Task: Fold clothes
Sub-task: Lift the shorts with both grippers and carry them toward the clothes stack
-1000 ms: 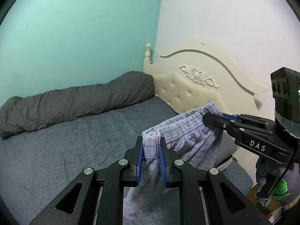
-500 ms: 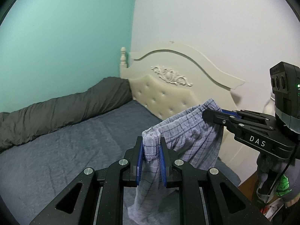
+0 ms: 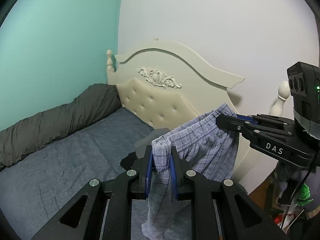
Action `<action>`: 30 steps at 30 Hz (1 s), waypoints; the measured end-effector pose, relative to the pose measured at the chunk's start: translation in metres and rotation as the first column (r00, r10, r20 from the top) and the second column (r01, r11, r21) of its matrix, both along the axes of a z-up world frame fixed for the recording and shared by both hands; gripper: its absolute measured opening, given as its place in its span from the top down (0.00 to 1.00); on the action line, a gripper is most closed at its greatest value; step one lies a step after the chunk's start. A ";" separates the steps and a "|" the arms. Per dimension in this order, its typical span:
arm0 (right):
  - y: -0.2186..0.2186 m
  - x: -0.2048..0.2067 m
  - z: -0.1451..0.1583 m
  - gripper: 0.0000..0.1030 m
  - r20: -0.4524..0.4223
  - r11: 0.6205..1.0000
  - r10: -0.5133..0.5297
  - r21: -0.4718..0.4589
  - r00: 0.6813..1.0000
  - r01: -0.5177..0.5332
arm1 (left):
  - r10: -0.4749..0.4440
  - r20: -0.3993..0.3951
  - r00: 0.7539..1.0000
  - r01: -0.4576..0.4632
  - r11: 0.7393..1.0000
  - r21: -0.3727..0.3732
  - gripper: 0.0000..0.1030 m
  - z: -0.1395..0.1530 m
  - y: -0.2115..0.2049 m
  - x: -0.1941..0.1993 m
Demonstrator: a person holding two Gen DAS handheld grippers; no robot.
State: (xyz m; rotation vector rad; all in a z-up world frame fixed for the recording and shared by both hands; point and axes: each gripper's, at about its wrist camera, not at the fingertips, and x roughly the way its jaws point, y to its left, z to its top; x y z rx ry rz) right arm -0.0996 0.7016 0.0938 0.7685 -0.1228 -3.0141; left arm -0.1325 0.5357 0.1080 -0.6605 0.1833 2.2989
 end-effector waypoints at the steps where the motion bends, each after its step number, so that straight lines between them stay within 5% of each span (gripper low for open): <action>1: 0.005 -0.001 -0.001 0.90 0.002 1.000 -0.004 -0.002 1.000 0.004 | -0.003 0.003 1.000 0.003 1.000 -0.003 0.84 -0.001 0.005 -0.002; 10: 0.046 -0.036 -0.024 0.90 0.048 0.999 -0.032 -0.004 0.998 0.032 | -0.013 0.034 0.999 0.014 0.999 -0.050 0.84 -0.022 0.057 -0.040; 19: 0.088 -0.114 -0.056 0.90 0.123 0.999 -0.040 -0.001 0.992 0.041 | 0.016 0.097 0.995 -0.007 0.996 -0.094 0.84 -0.049 0.109 -0.123; 30: 0.119 -0.217 -0.115 0.90 0.272 1.000 -0.011 -0.002 0.962 0.012 | 0.059 0.259 0.964 -0.024 0.991 -0.135 0.84 -0.121 0.154 -0.227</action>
